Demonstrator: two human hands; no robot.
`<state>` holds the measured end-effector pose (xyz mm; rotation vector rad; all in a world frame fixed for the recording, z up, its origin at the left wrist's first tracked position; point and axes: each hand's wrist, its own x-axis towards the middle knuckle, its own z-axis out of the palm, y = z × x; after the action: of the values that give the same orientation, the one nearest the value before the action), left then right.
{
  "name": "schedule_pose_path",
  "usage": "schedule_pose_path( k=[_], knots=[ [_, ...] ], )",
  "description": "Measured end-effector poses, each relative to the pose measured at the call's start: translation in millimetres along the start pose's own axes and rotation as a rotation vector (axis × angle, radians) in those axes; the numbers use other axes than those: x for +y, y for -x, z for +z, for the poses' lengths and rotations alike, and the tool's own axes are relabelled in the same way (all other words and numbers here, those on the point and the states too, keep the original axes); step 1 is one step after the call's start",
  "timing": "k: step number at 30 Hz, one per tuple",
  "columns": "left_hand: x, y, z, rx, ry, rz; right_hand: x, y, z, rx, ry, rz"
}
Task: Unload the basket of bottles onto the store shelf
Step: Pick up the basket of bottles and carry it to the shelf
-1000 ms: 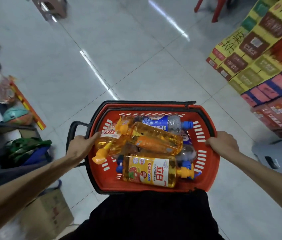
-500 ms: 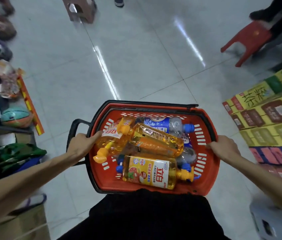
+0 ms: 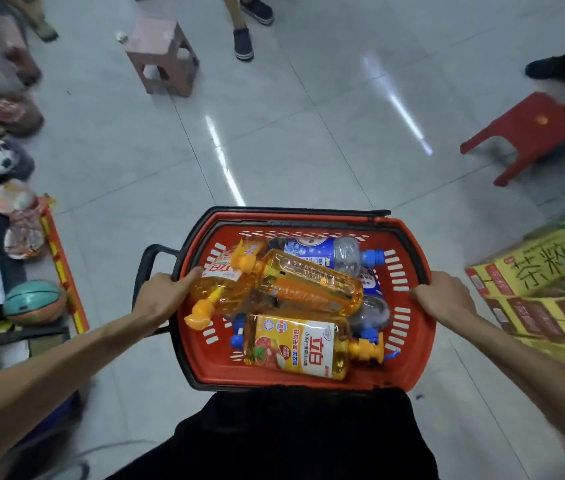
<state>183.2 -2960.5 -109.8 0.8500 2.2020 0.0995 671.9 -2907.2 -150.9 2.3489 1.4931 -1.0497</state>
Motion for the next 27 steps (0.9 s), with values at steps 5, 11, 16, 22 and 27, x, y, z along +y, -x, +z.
schedule_pose_path(
  k=[5,11,16,22,27],
  knots=[
    [94.4,-47.2,-24.4,0.02,0.02,-0.038,-49.7,-92.3,-69.6,-0.019,0.0,-0.031],
    [201.2,-115.5,-44.7,0.029,0.027,-0.016,-104.3,-189.1,-136.1,-0.027,0.021,-0.048],
    [283.0,-200.1,-53.8,0.015,0.055,0.006,-172.5,-278.6,-195.7,0.013,0.044,-0.041],
    [409.4,-305.1,-82.2,-0.019,0.045,0.07,-245.2,-365.1,-283.4,0.053,0.072,0.008],
    [508.2,-372.7,-97.7,-0.067,0.02,0.069,-283.3,-433.2,-341.9,0.081,0.026,0.035]
  ],
)
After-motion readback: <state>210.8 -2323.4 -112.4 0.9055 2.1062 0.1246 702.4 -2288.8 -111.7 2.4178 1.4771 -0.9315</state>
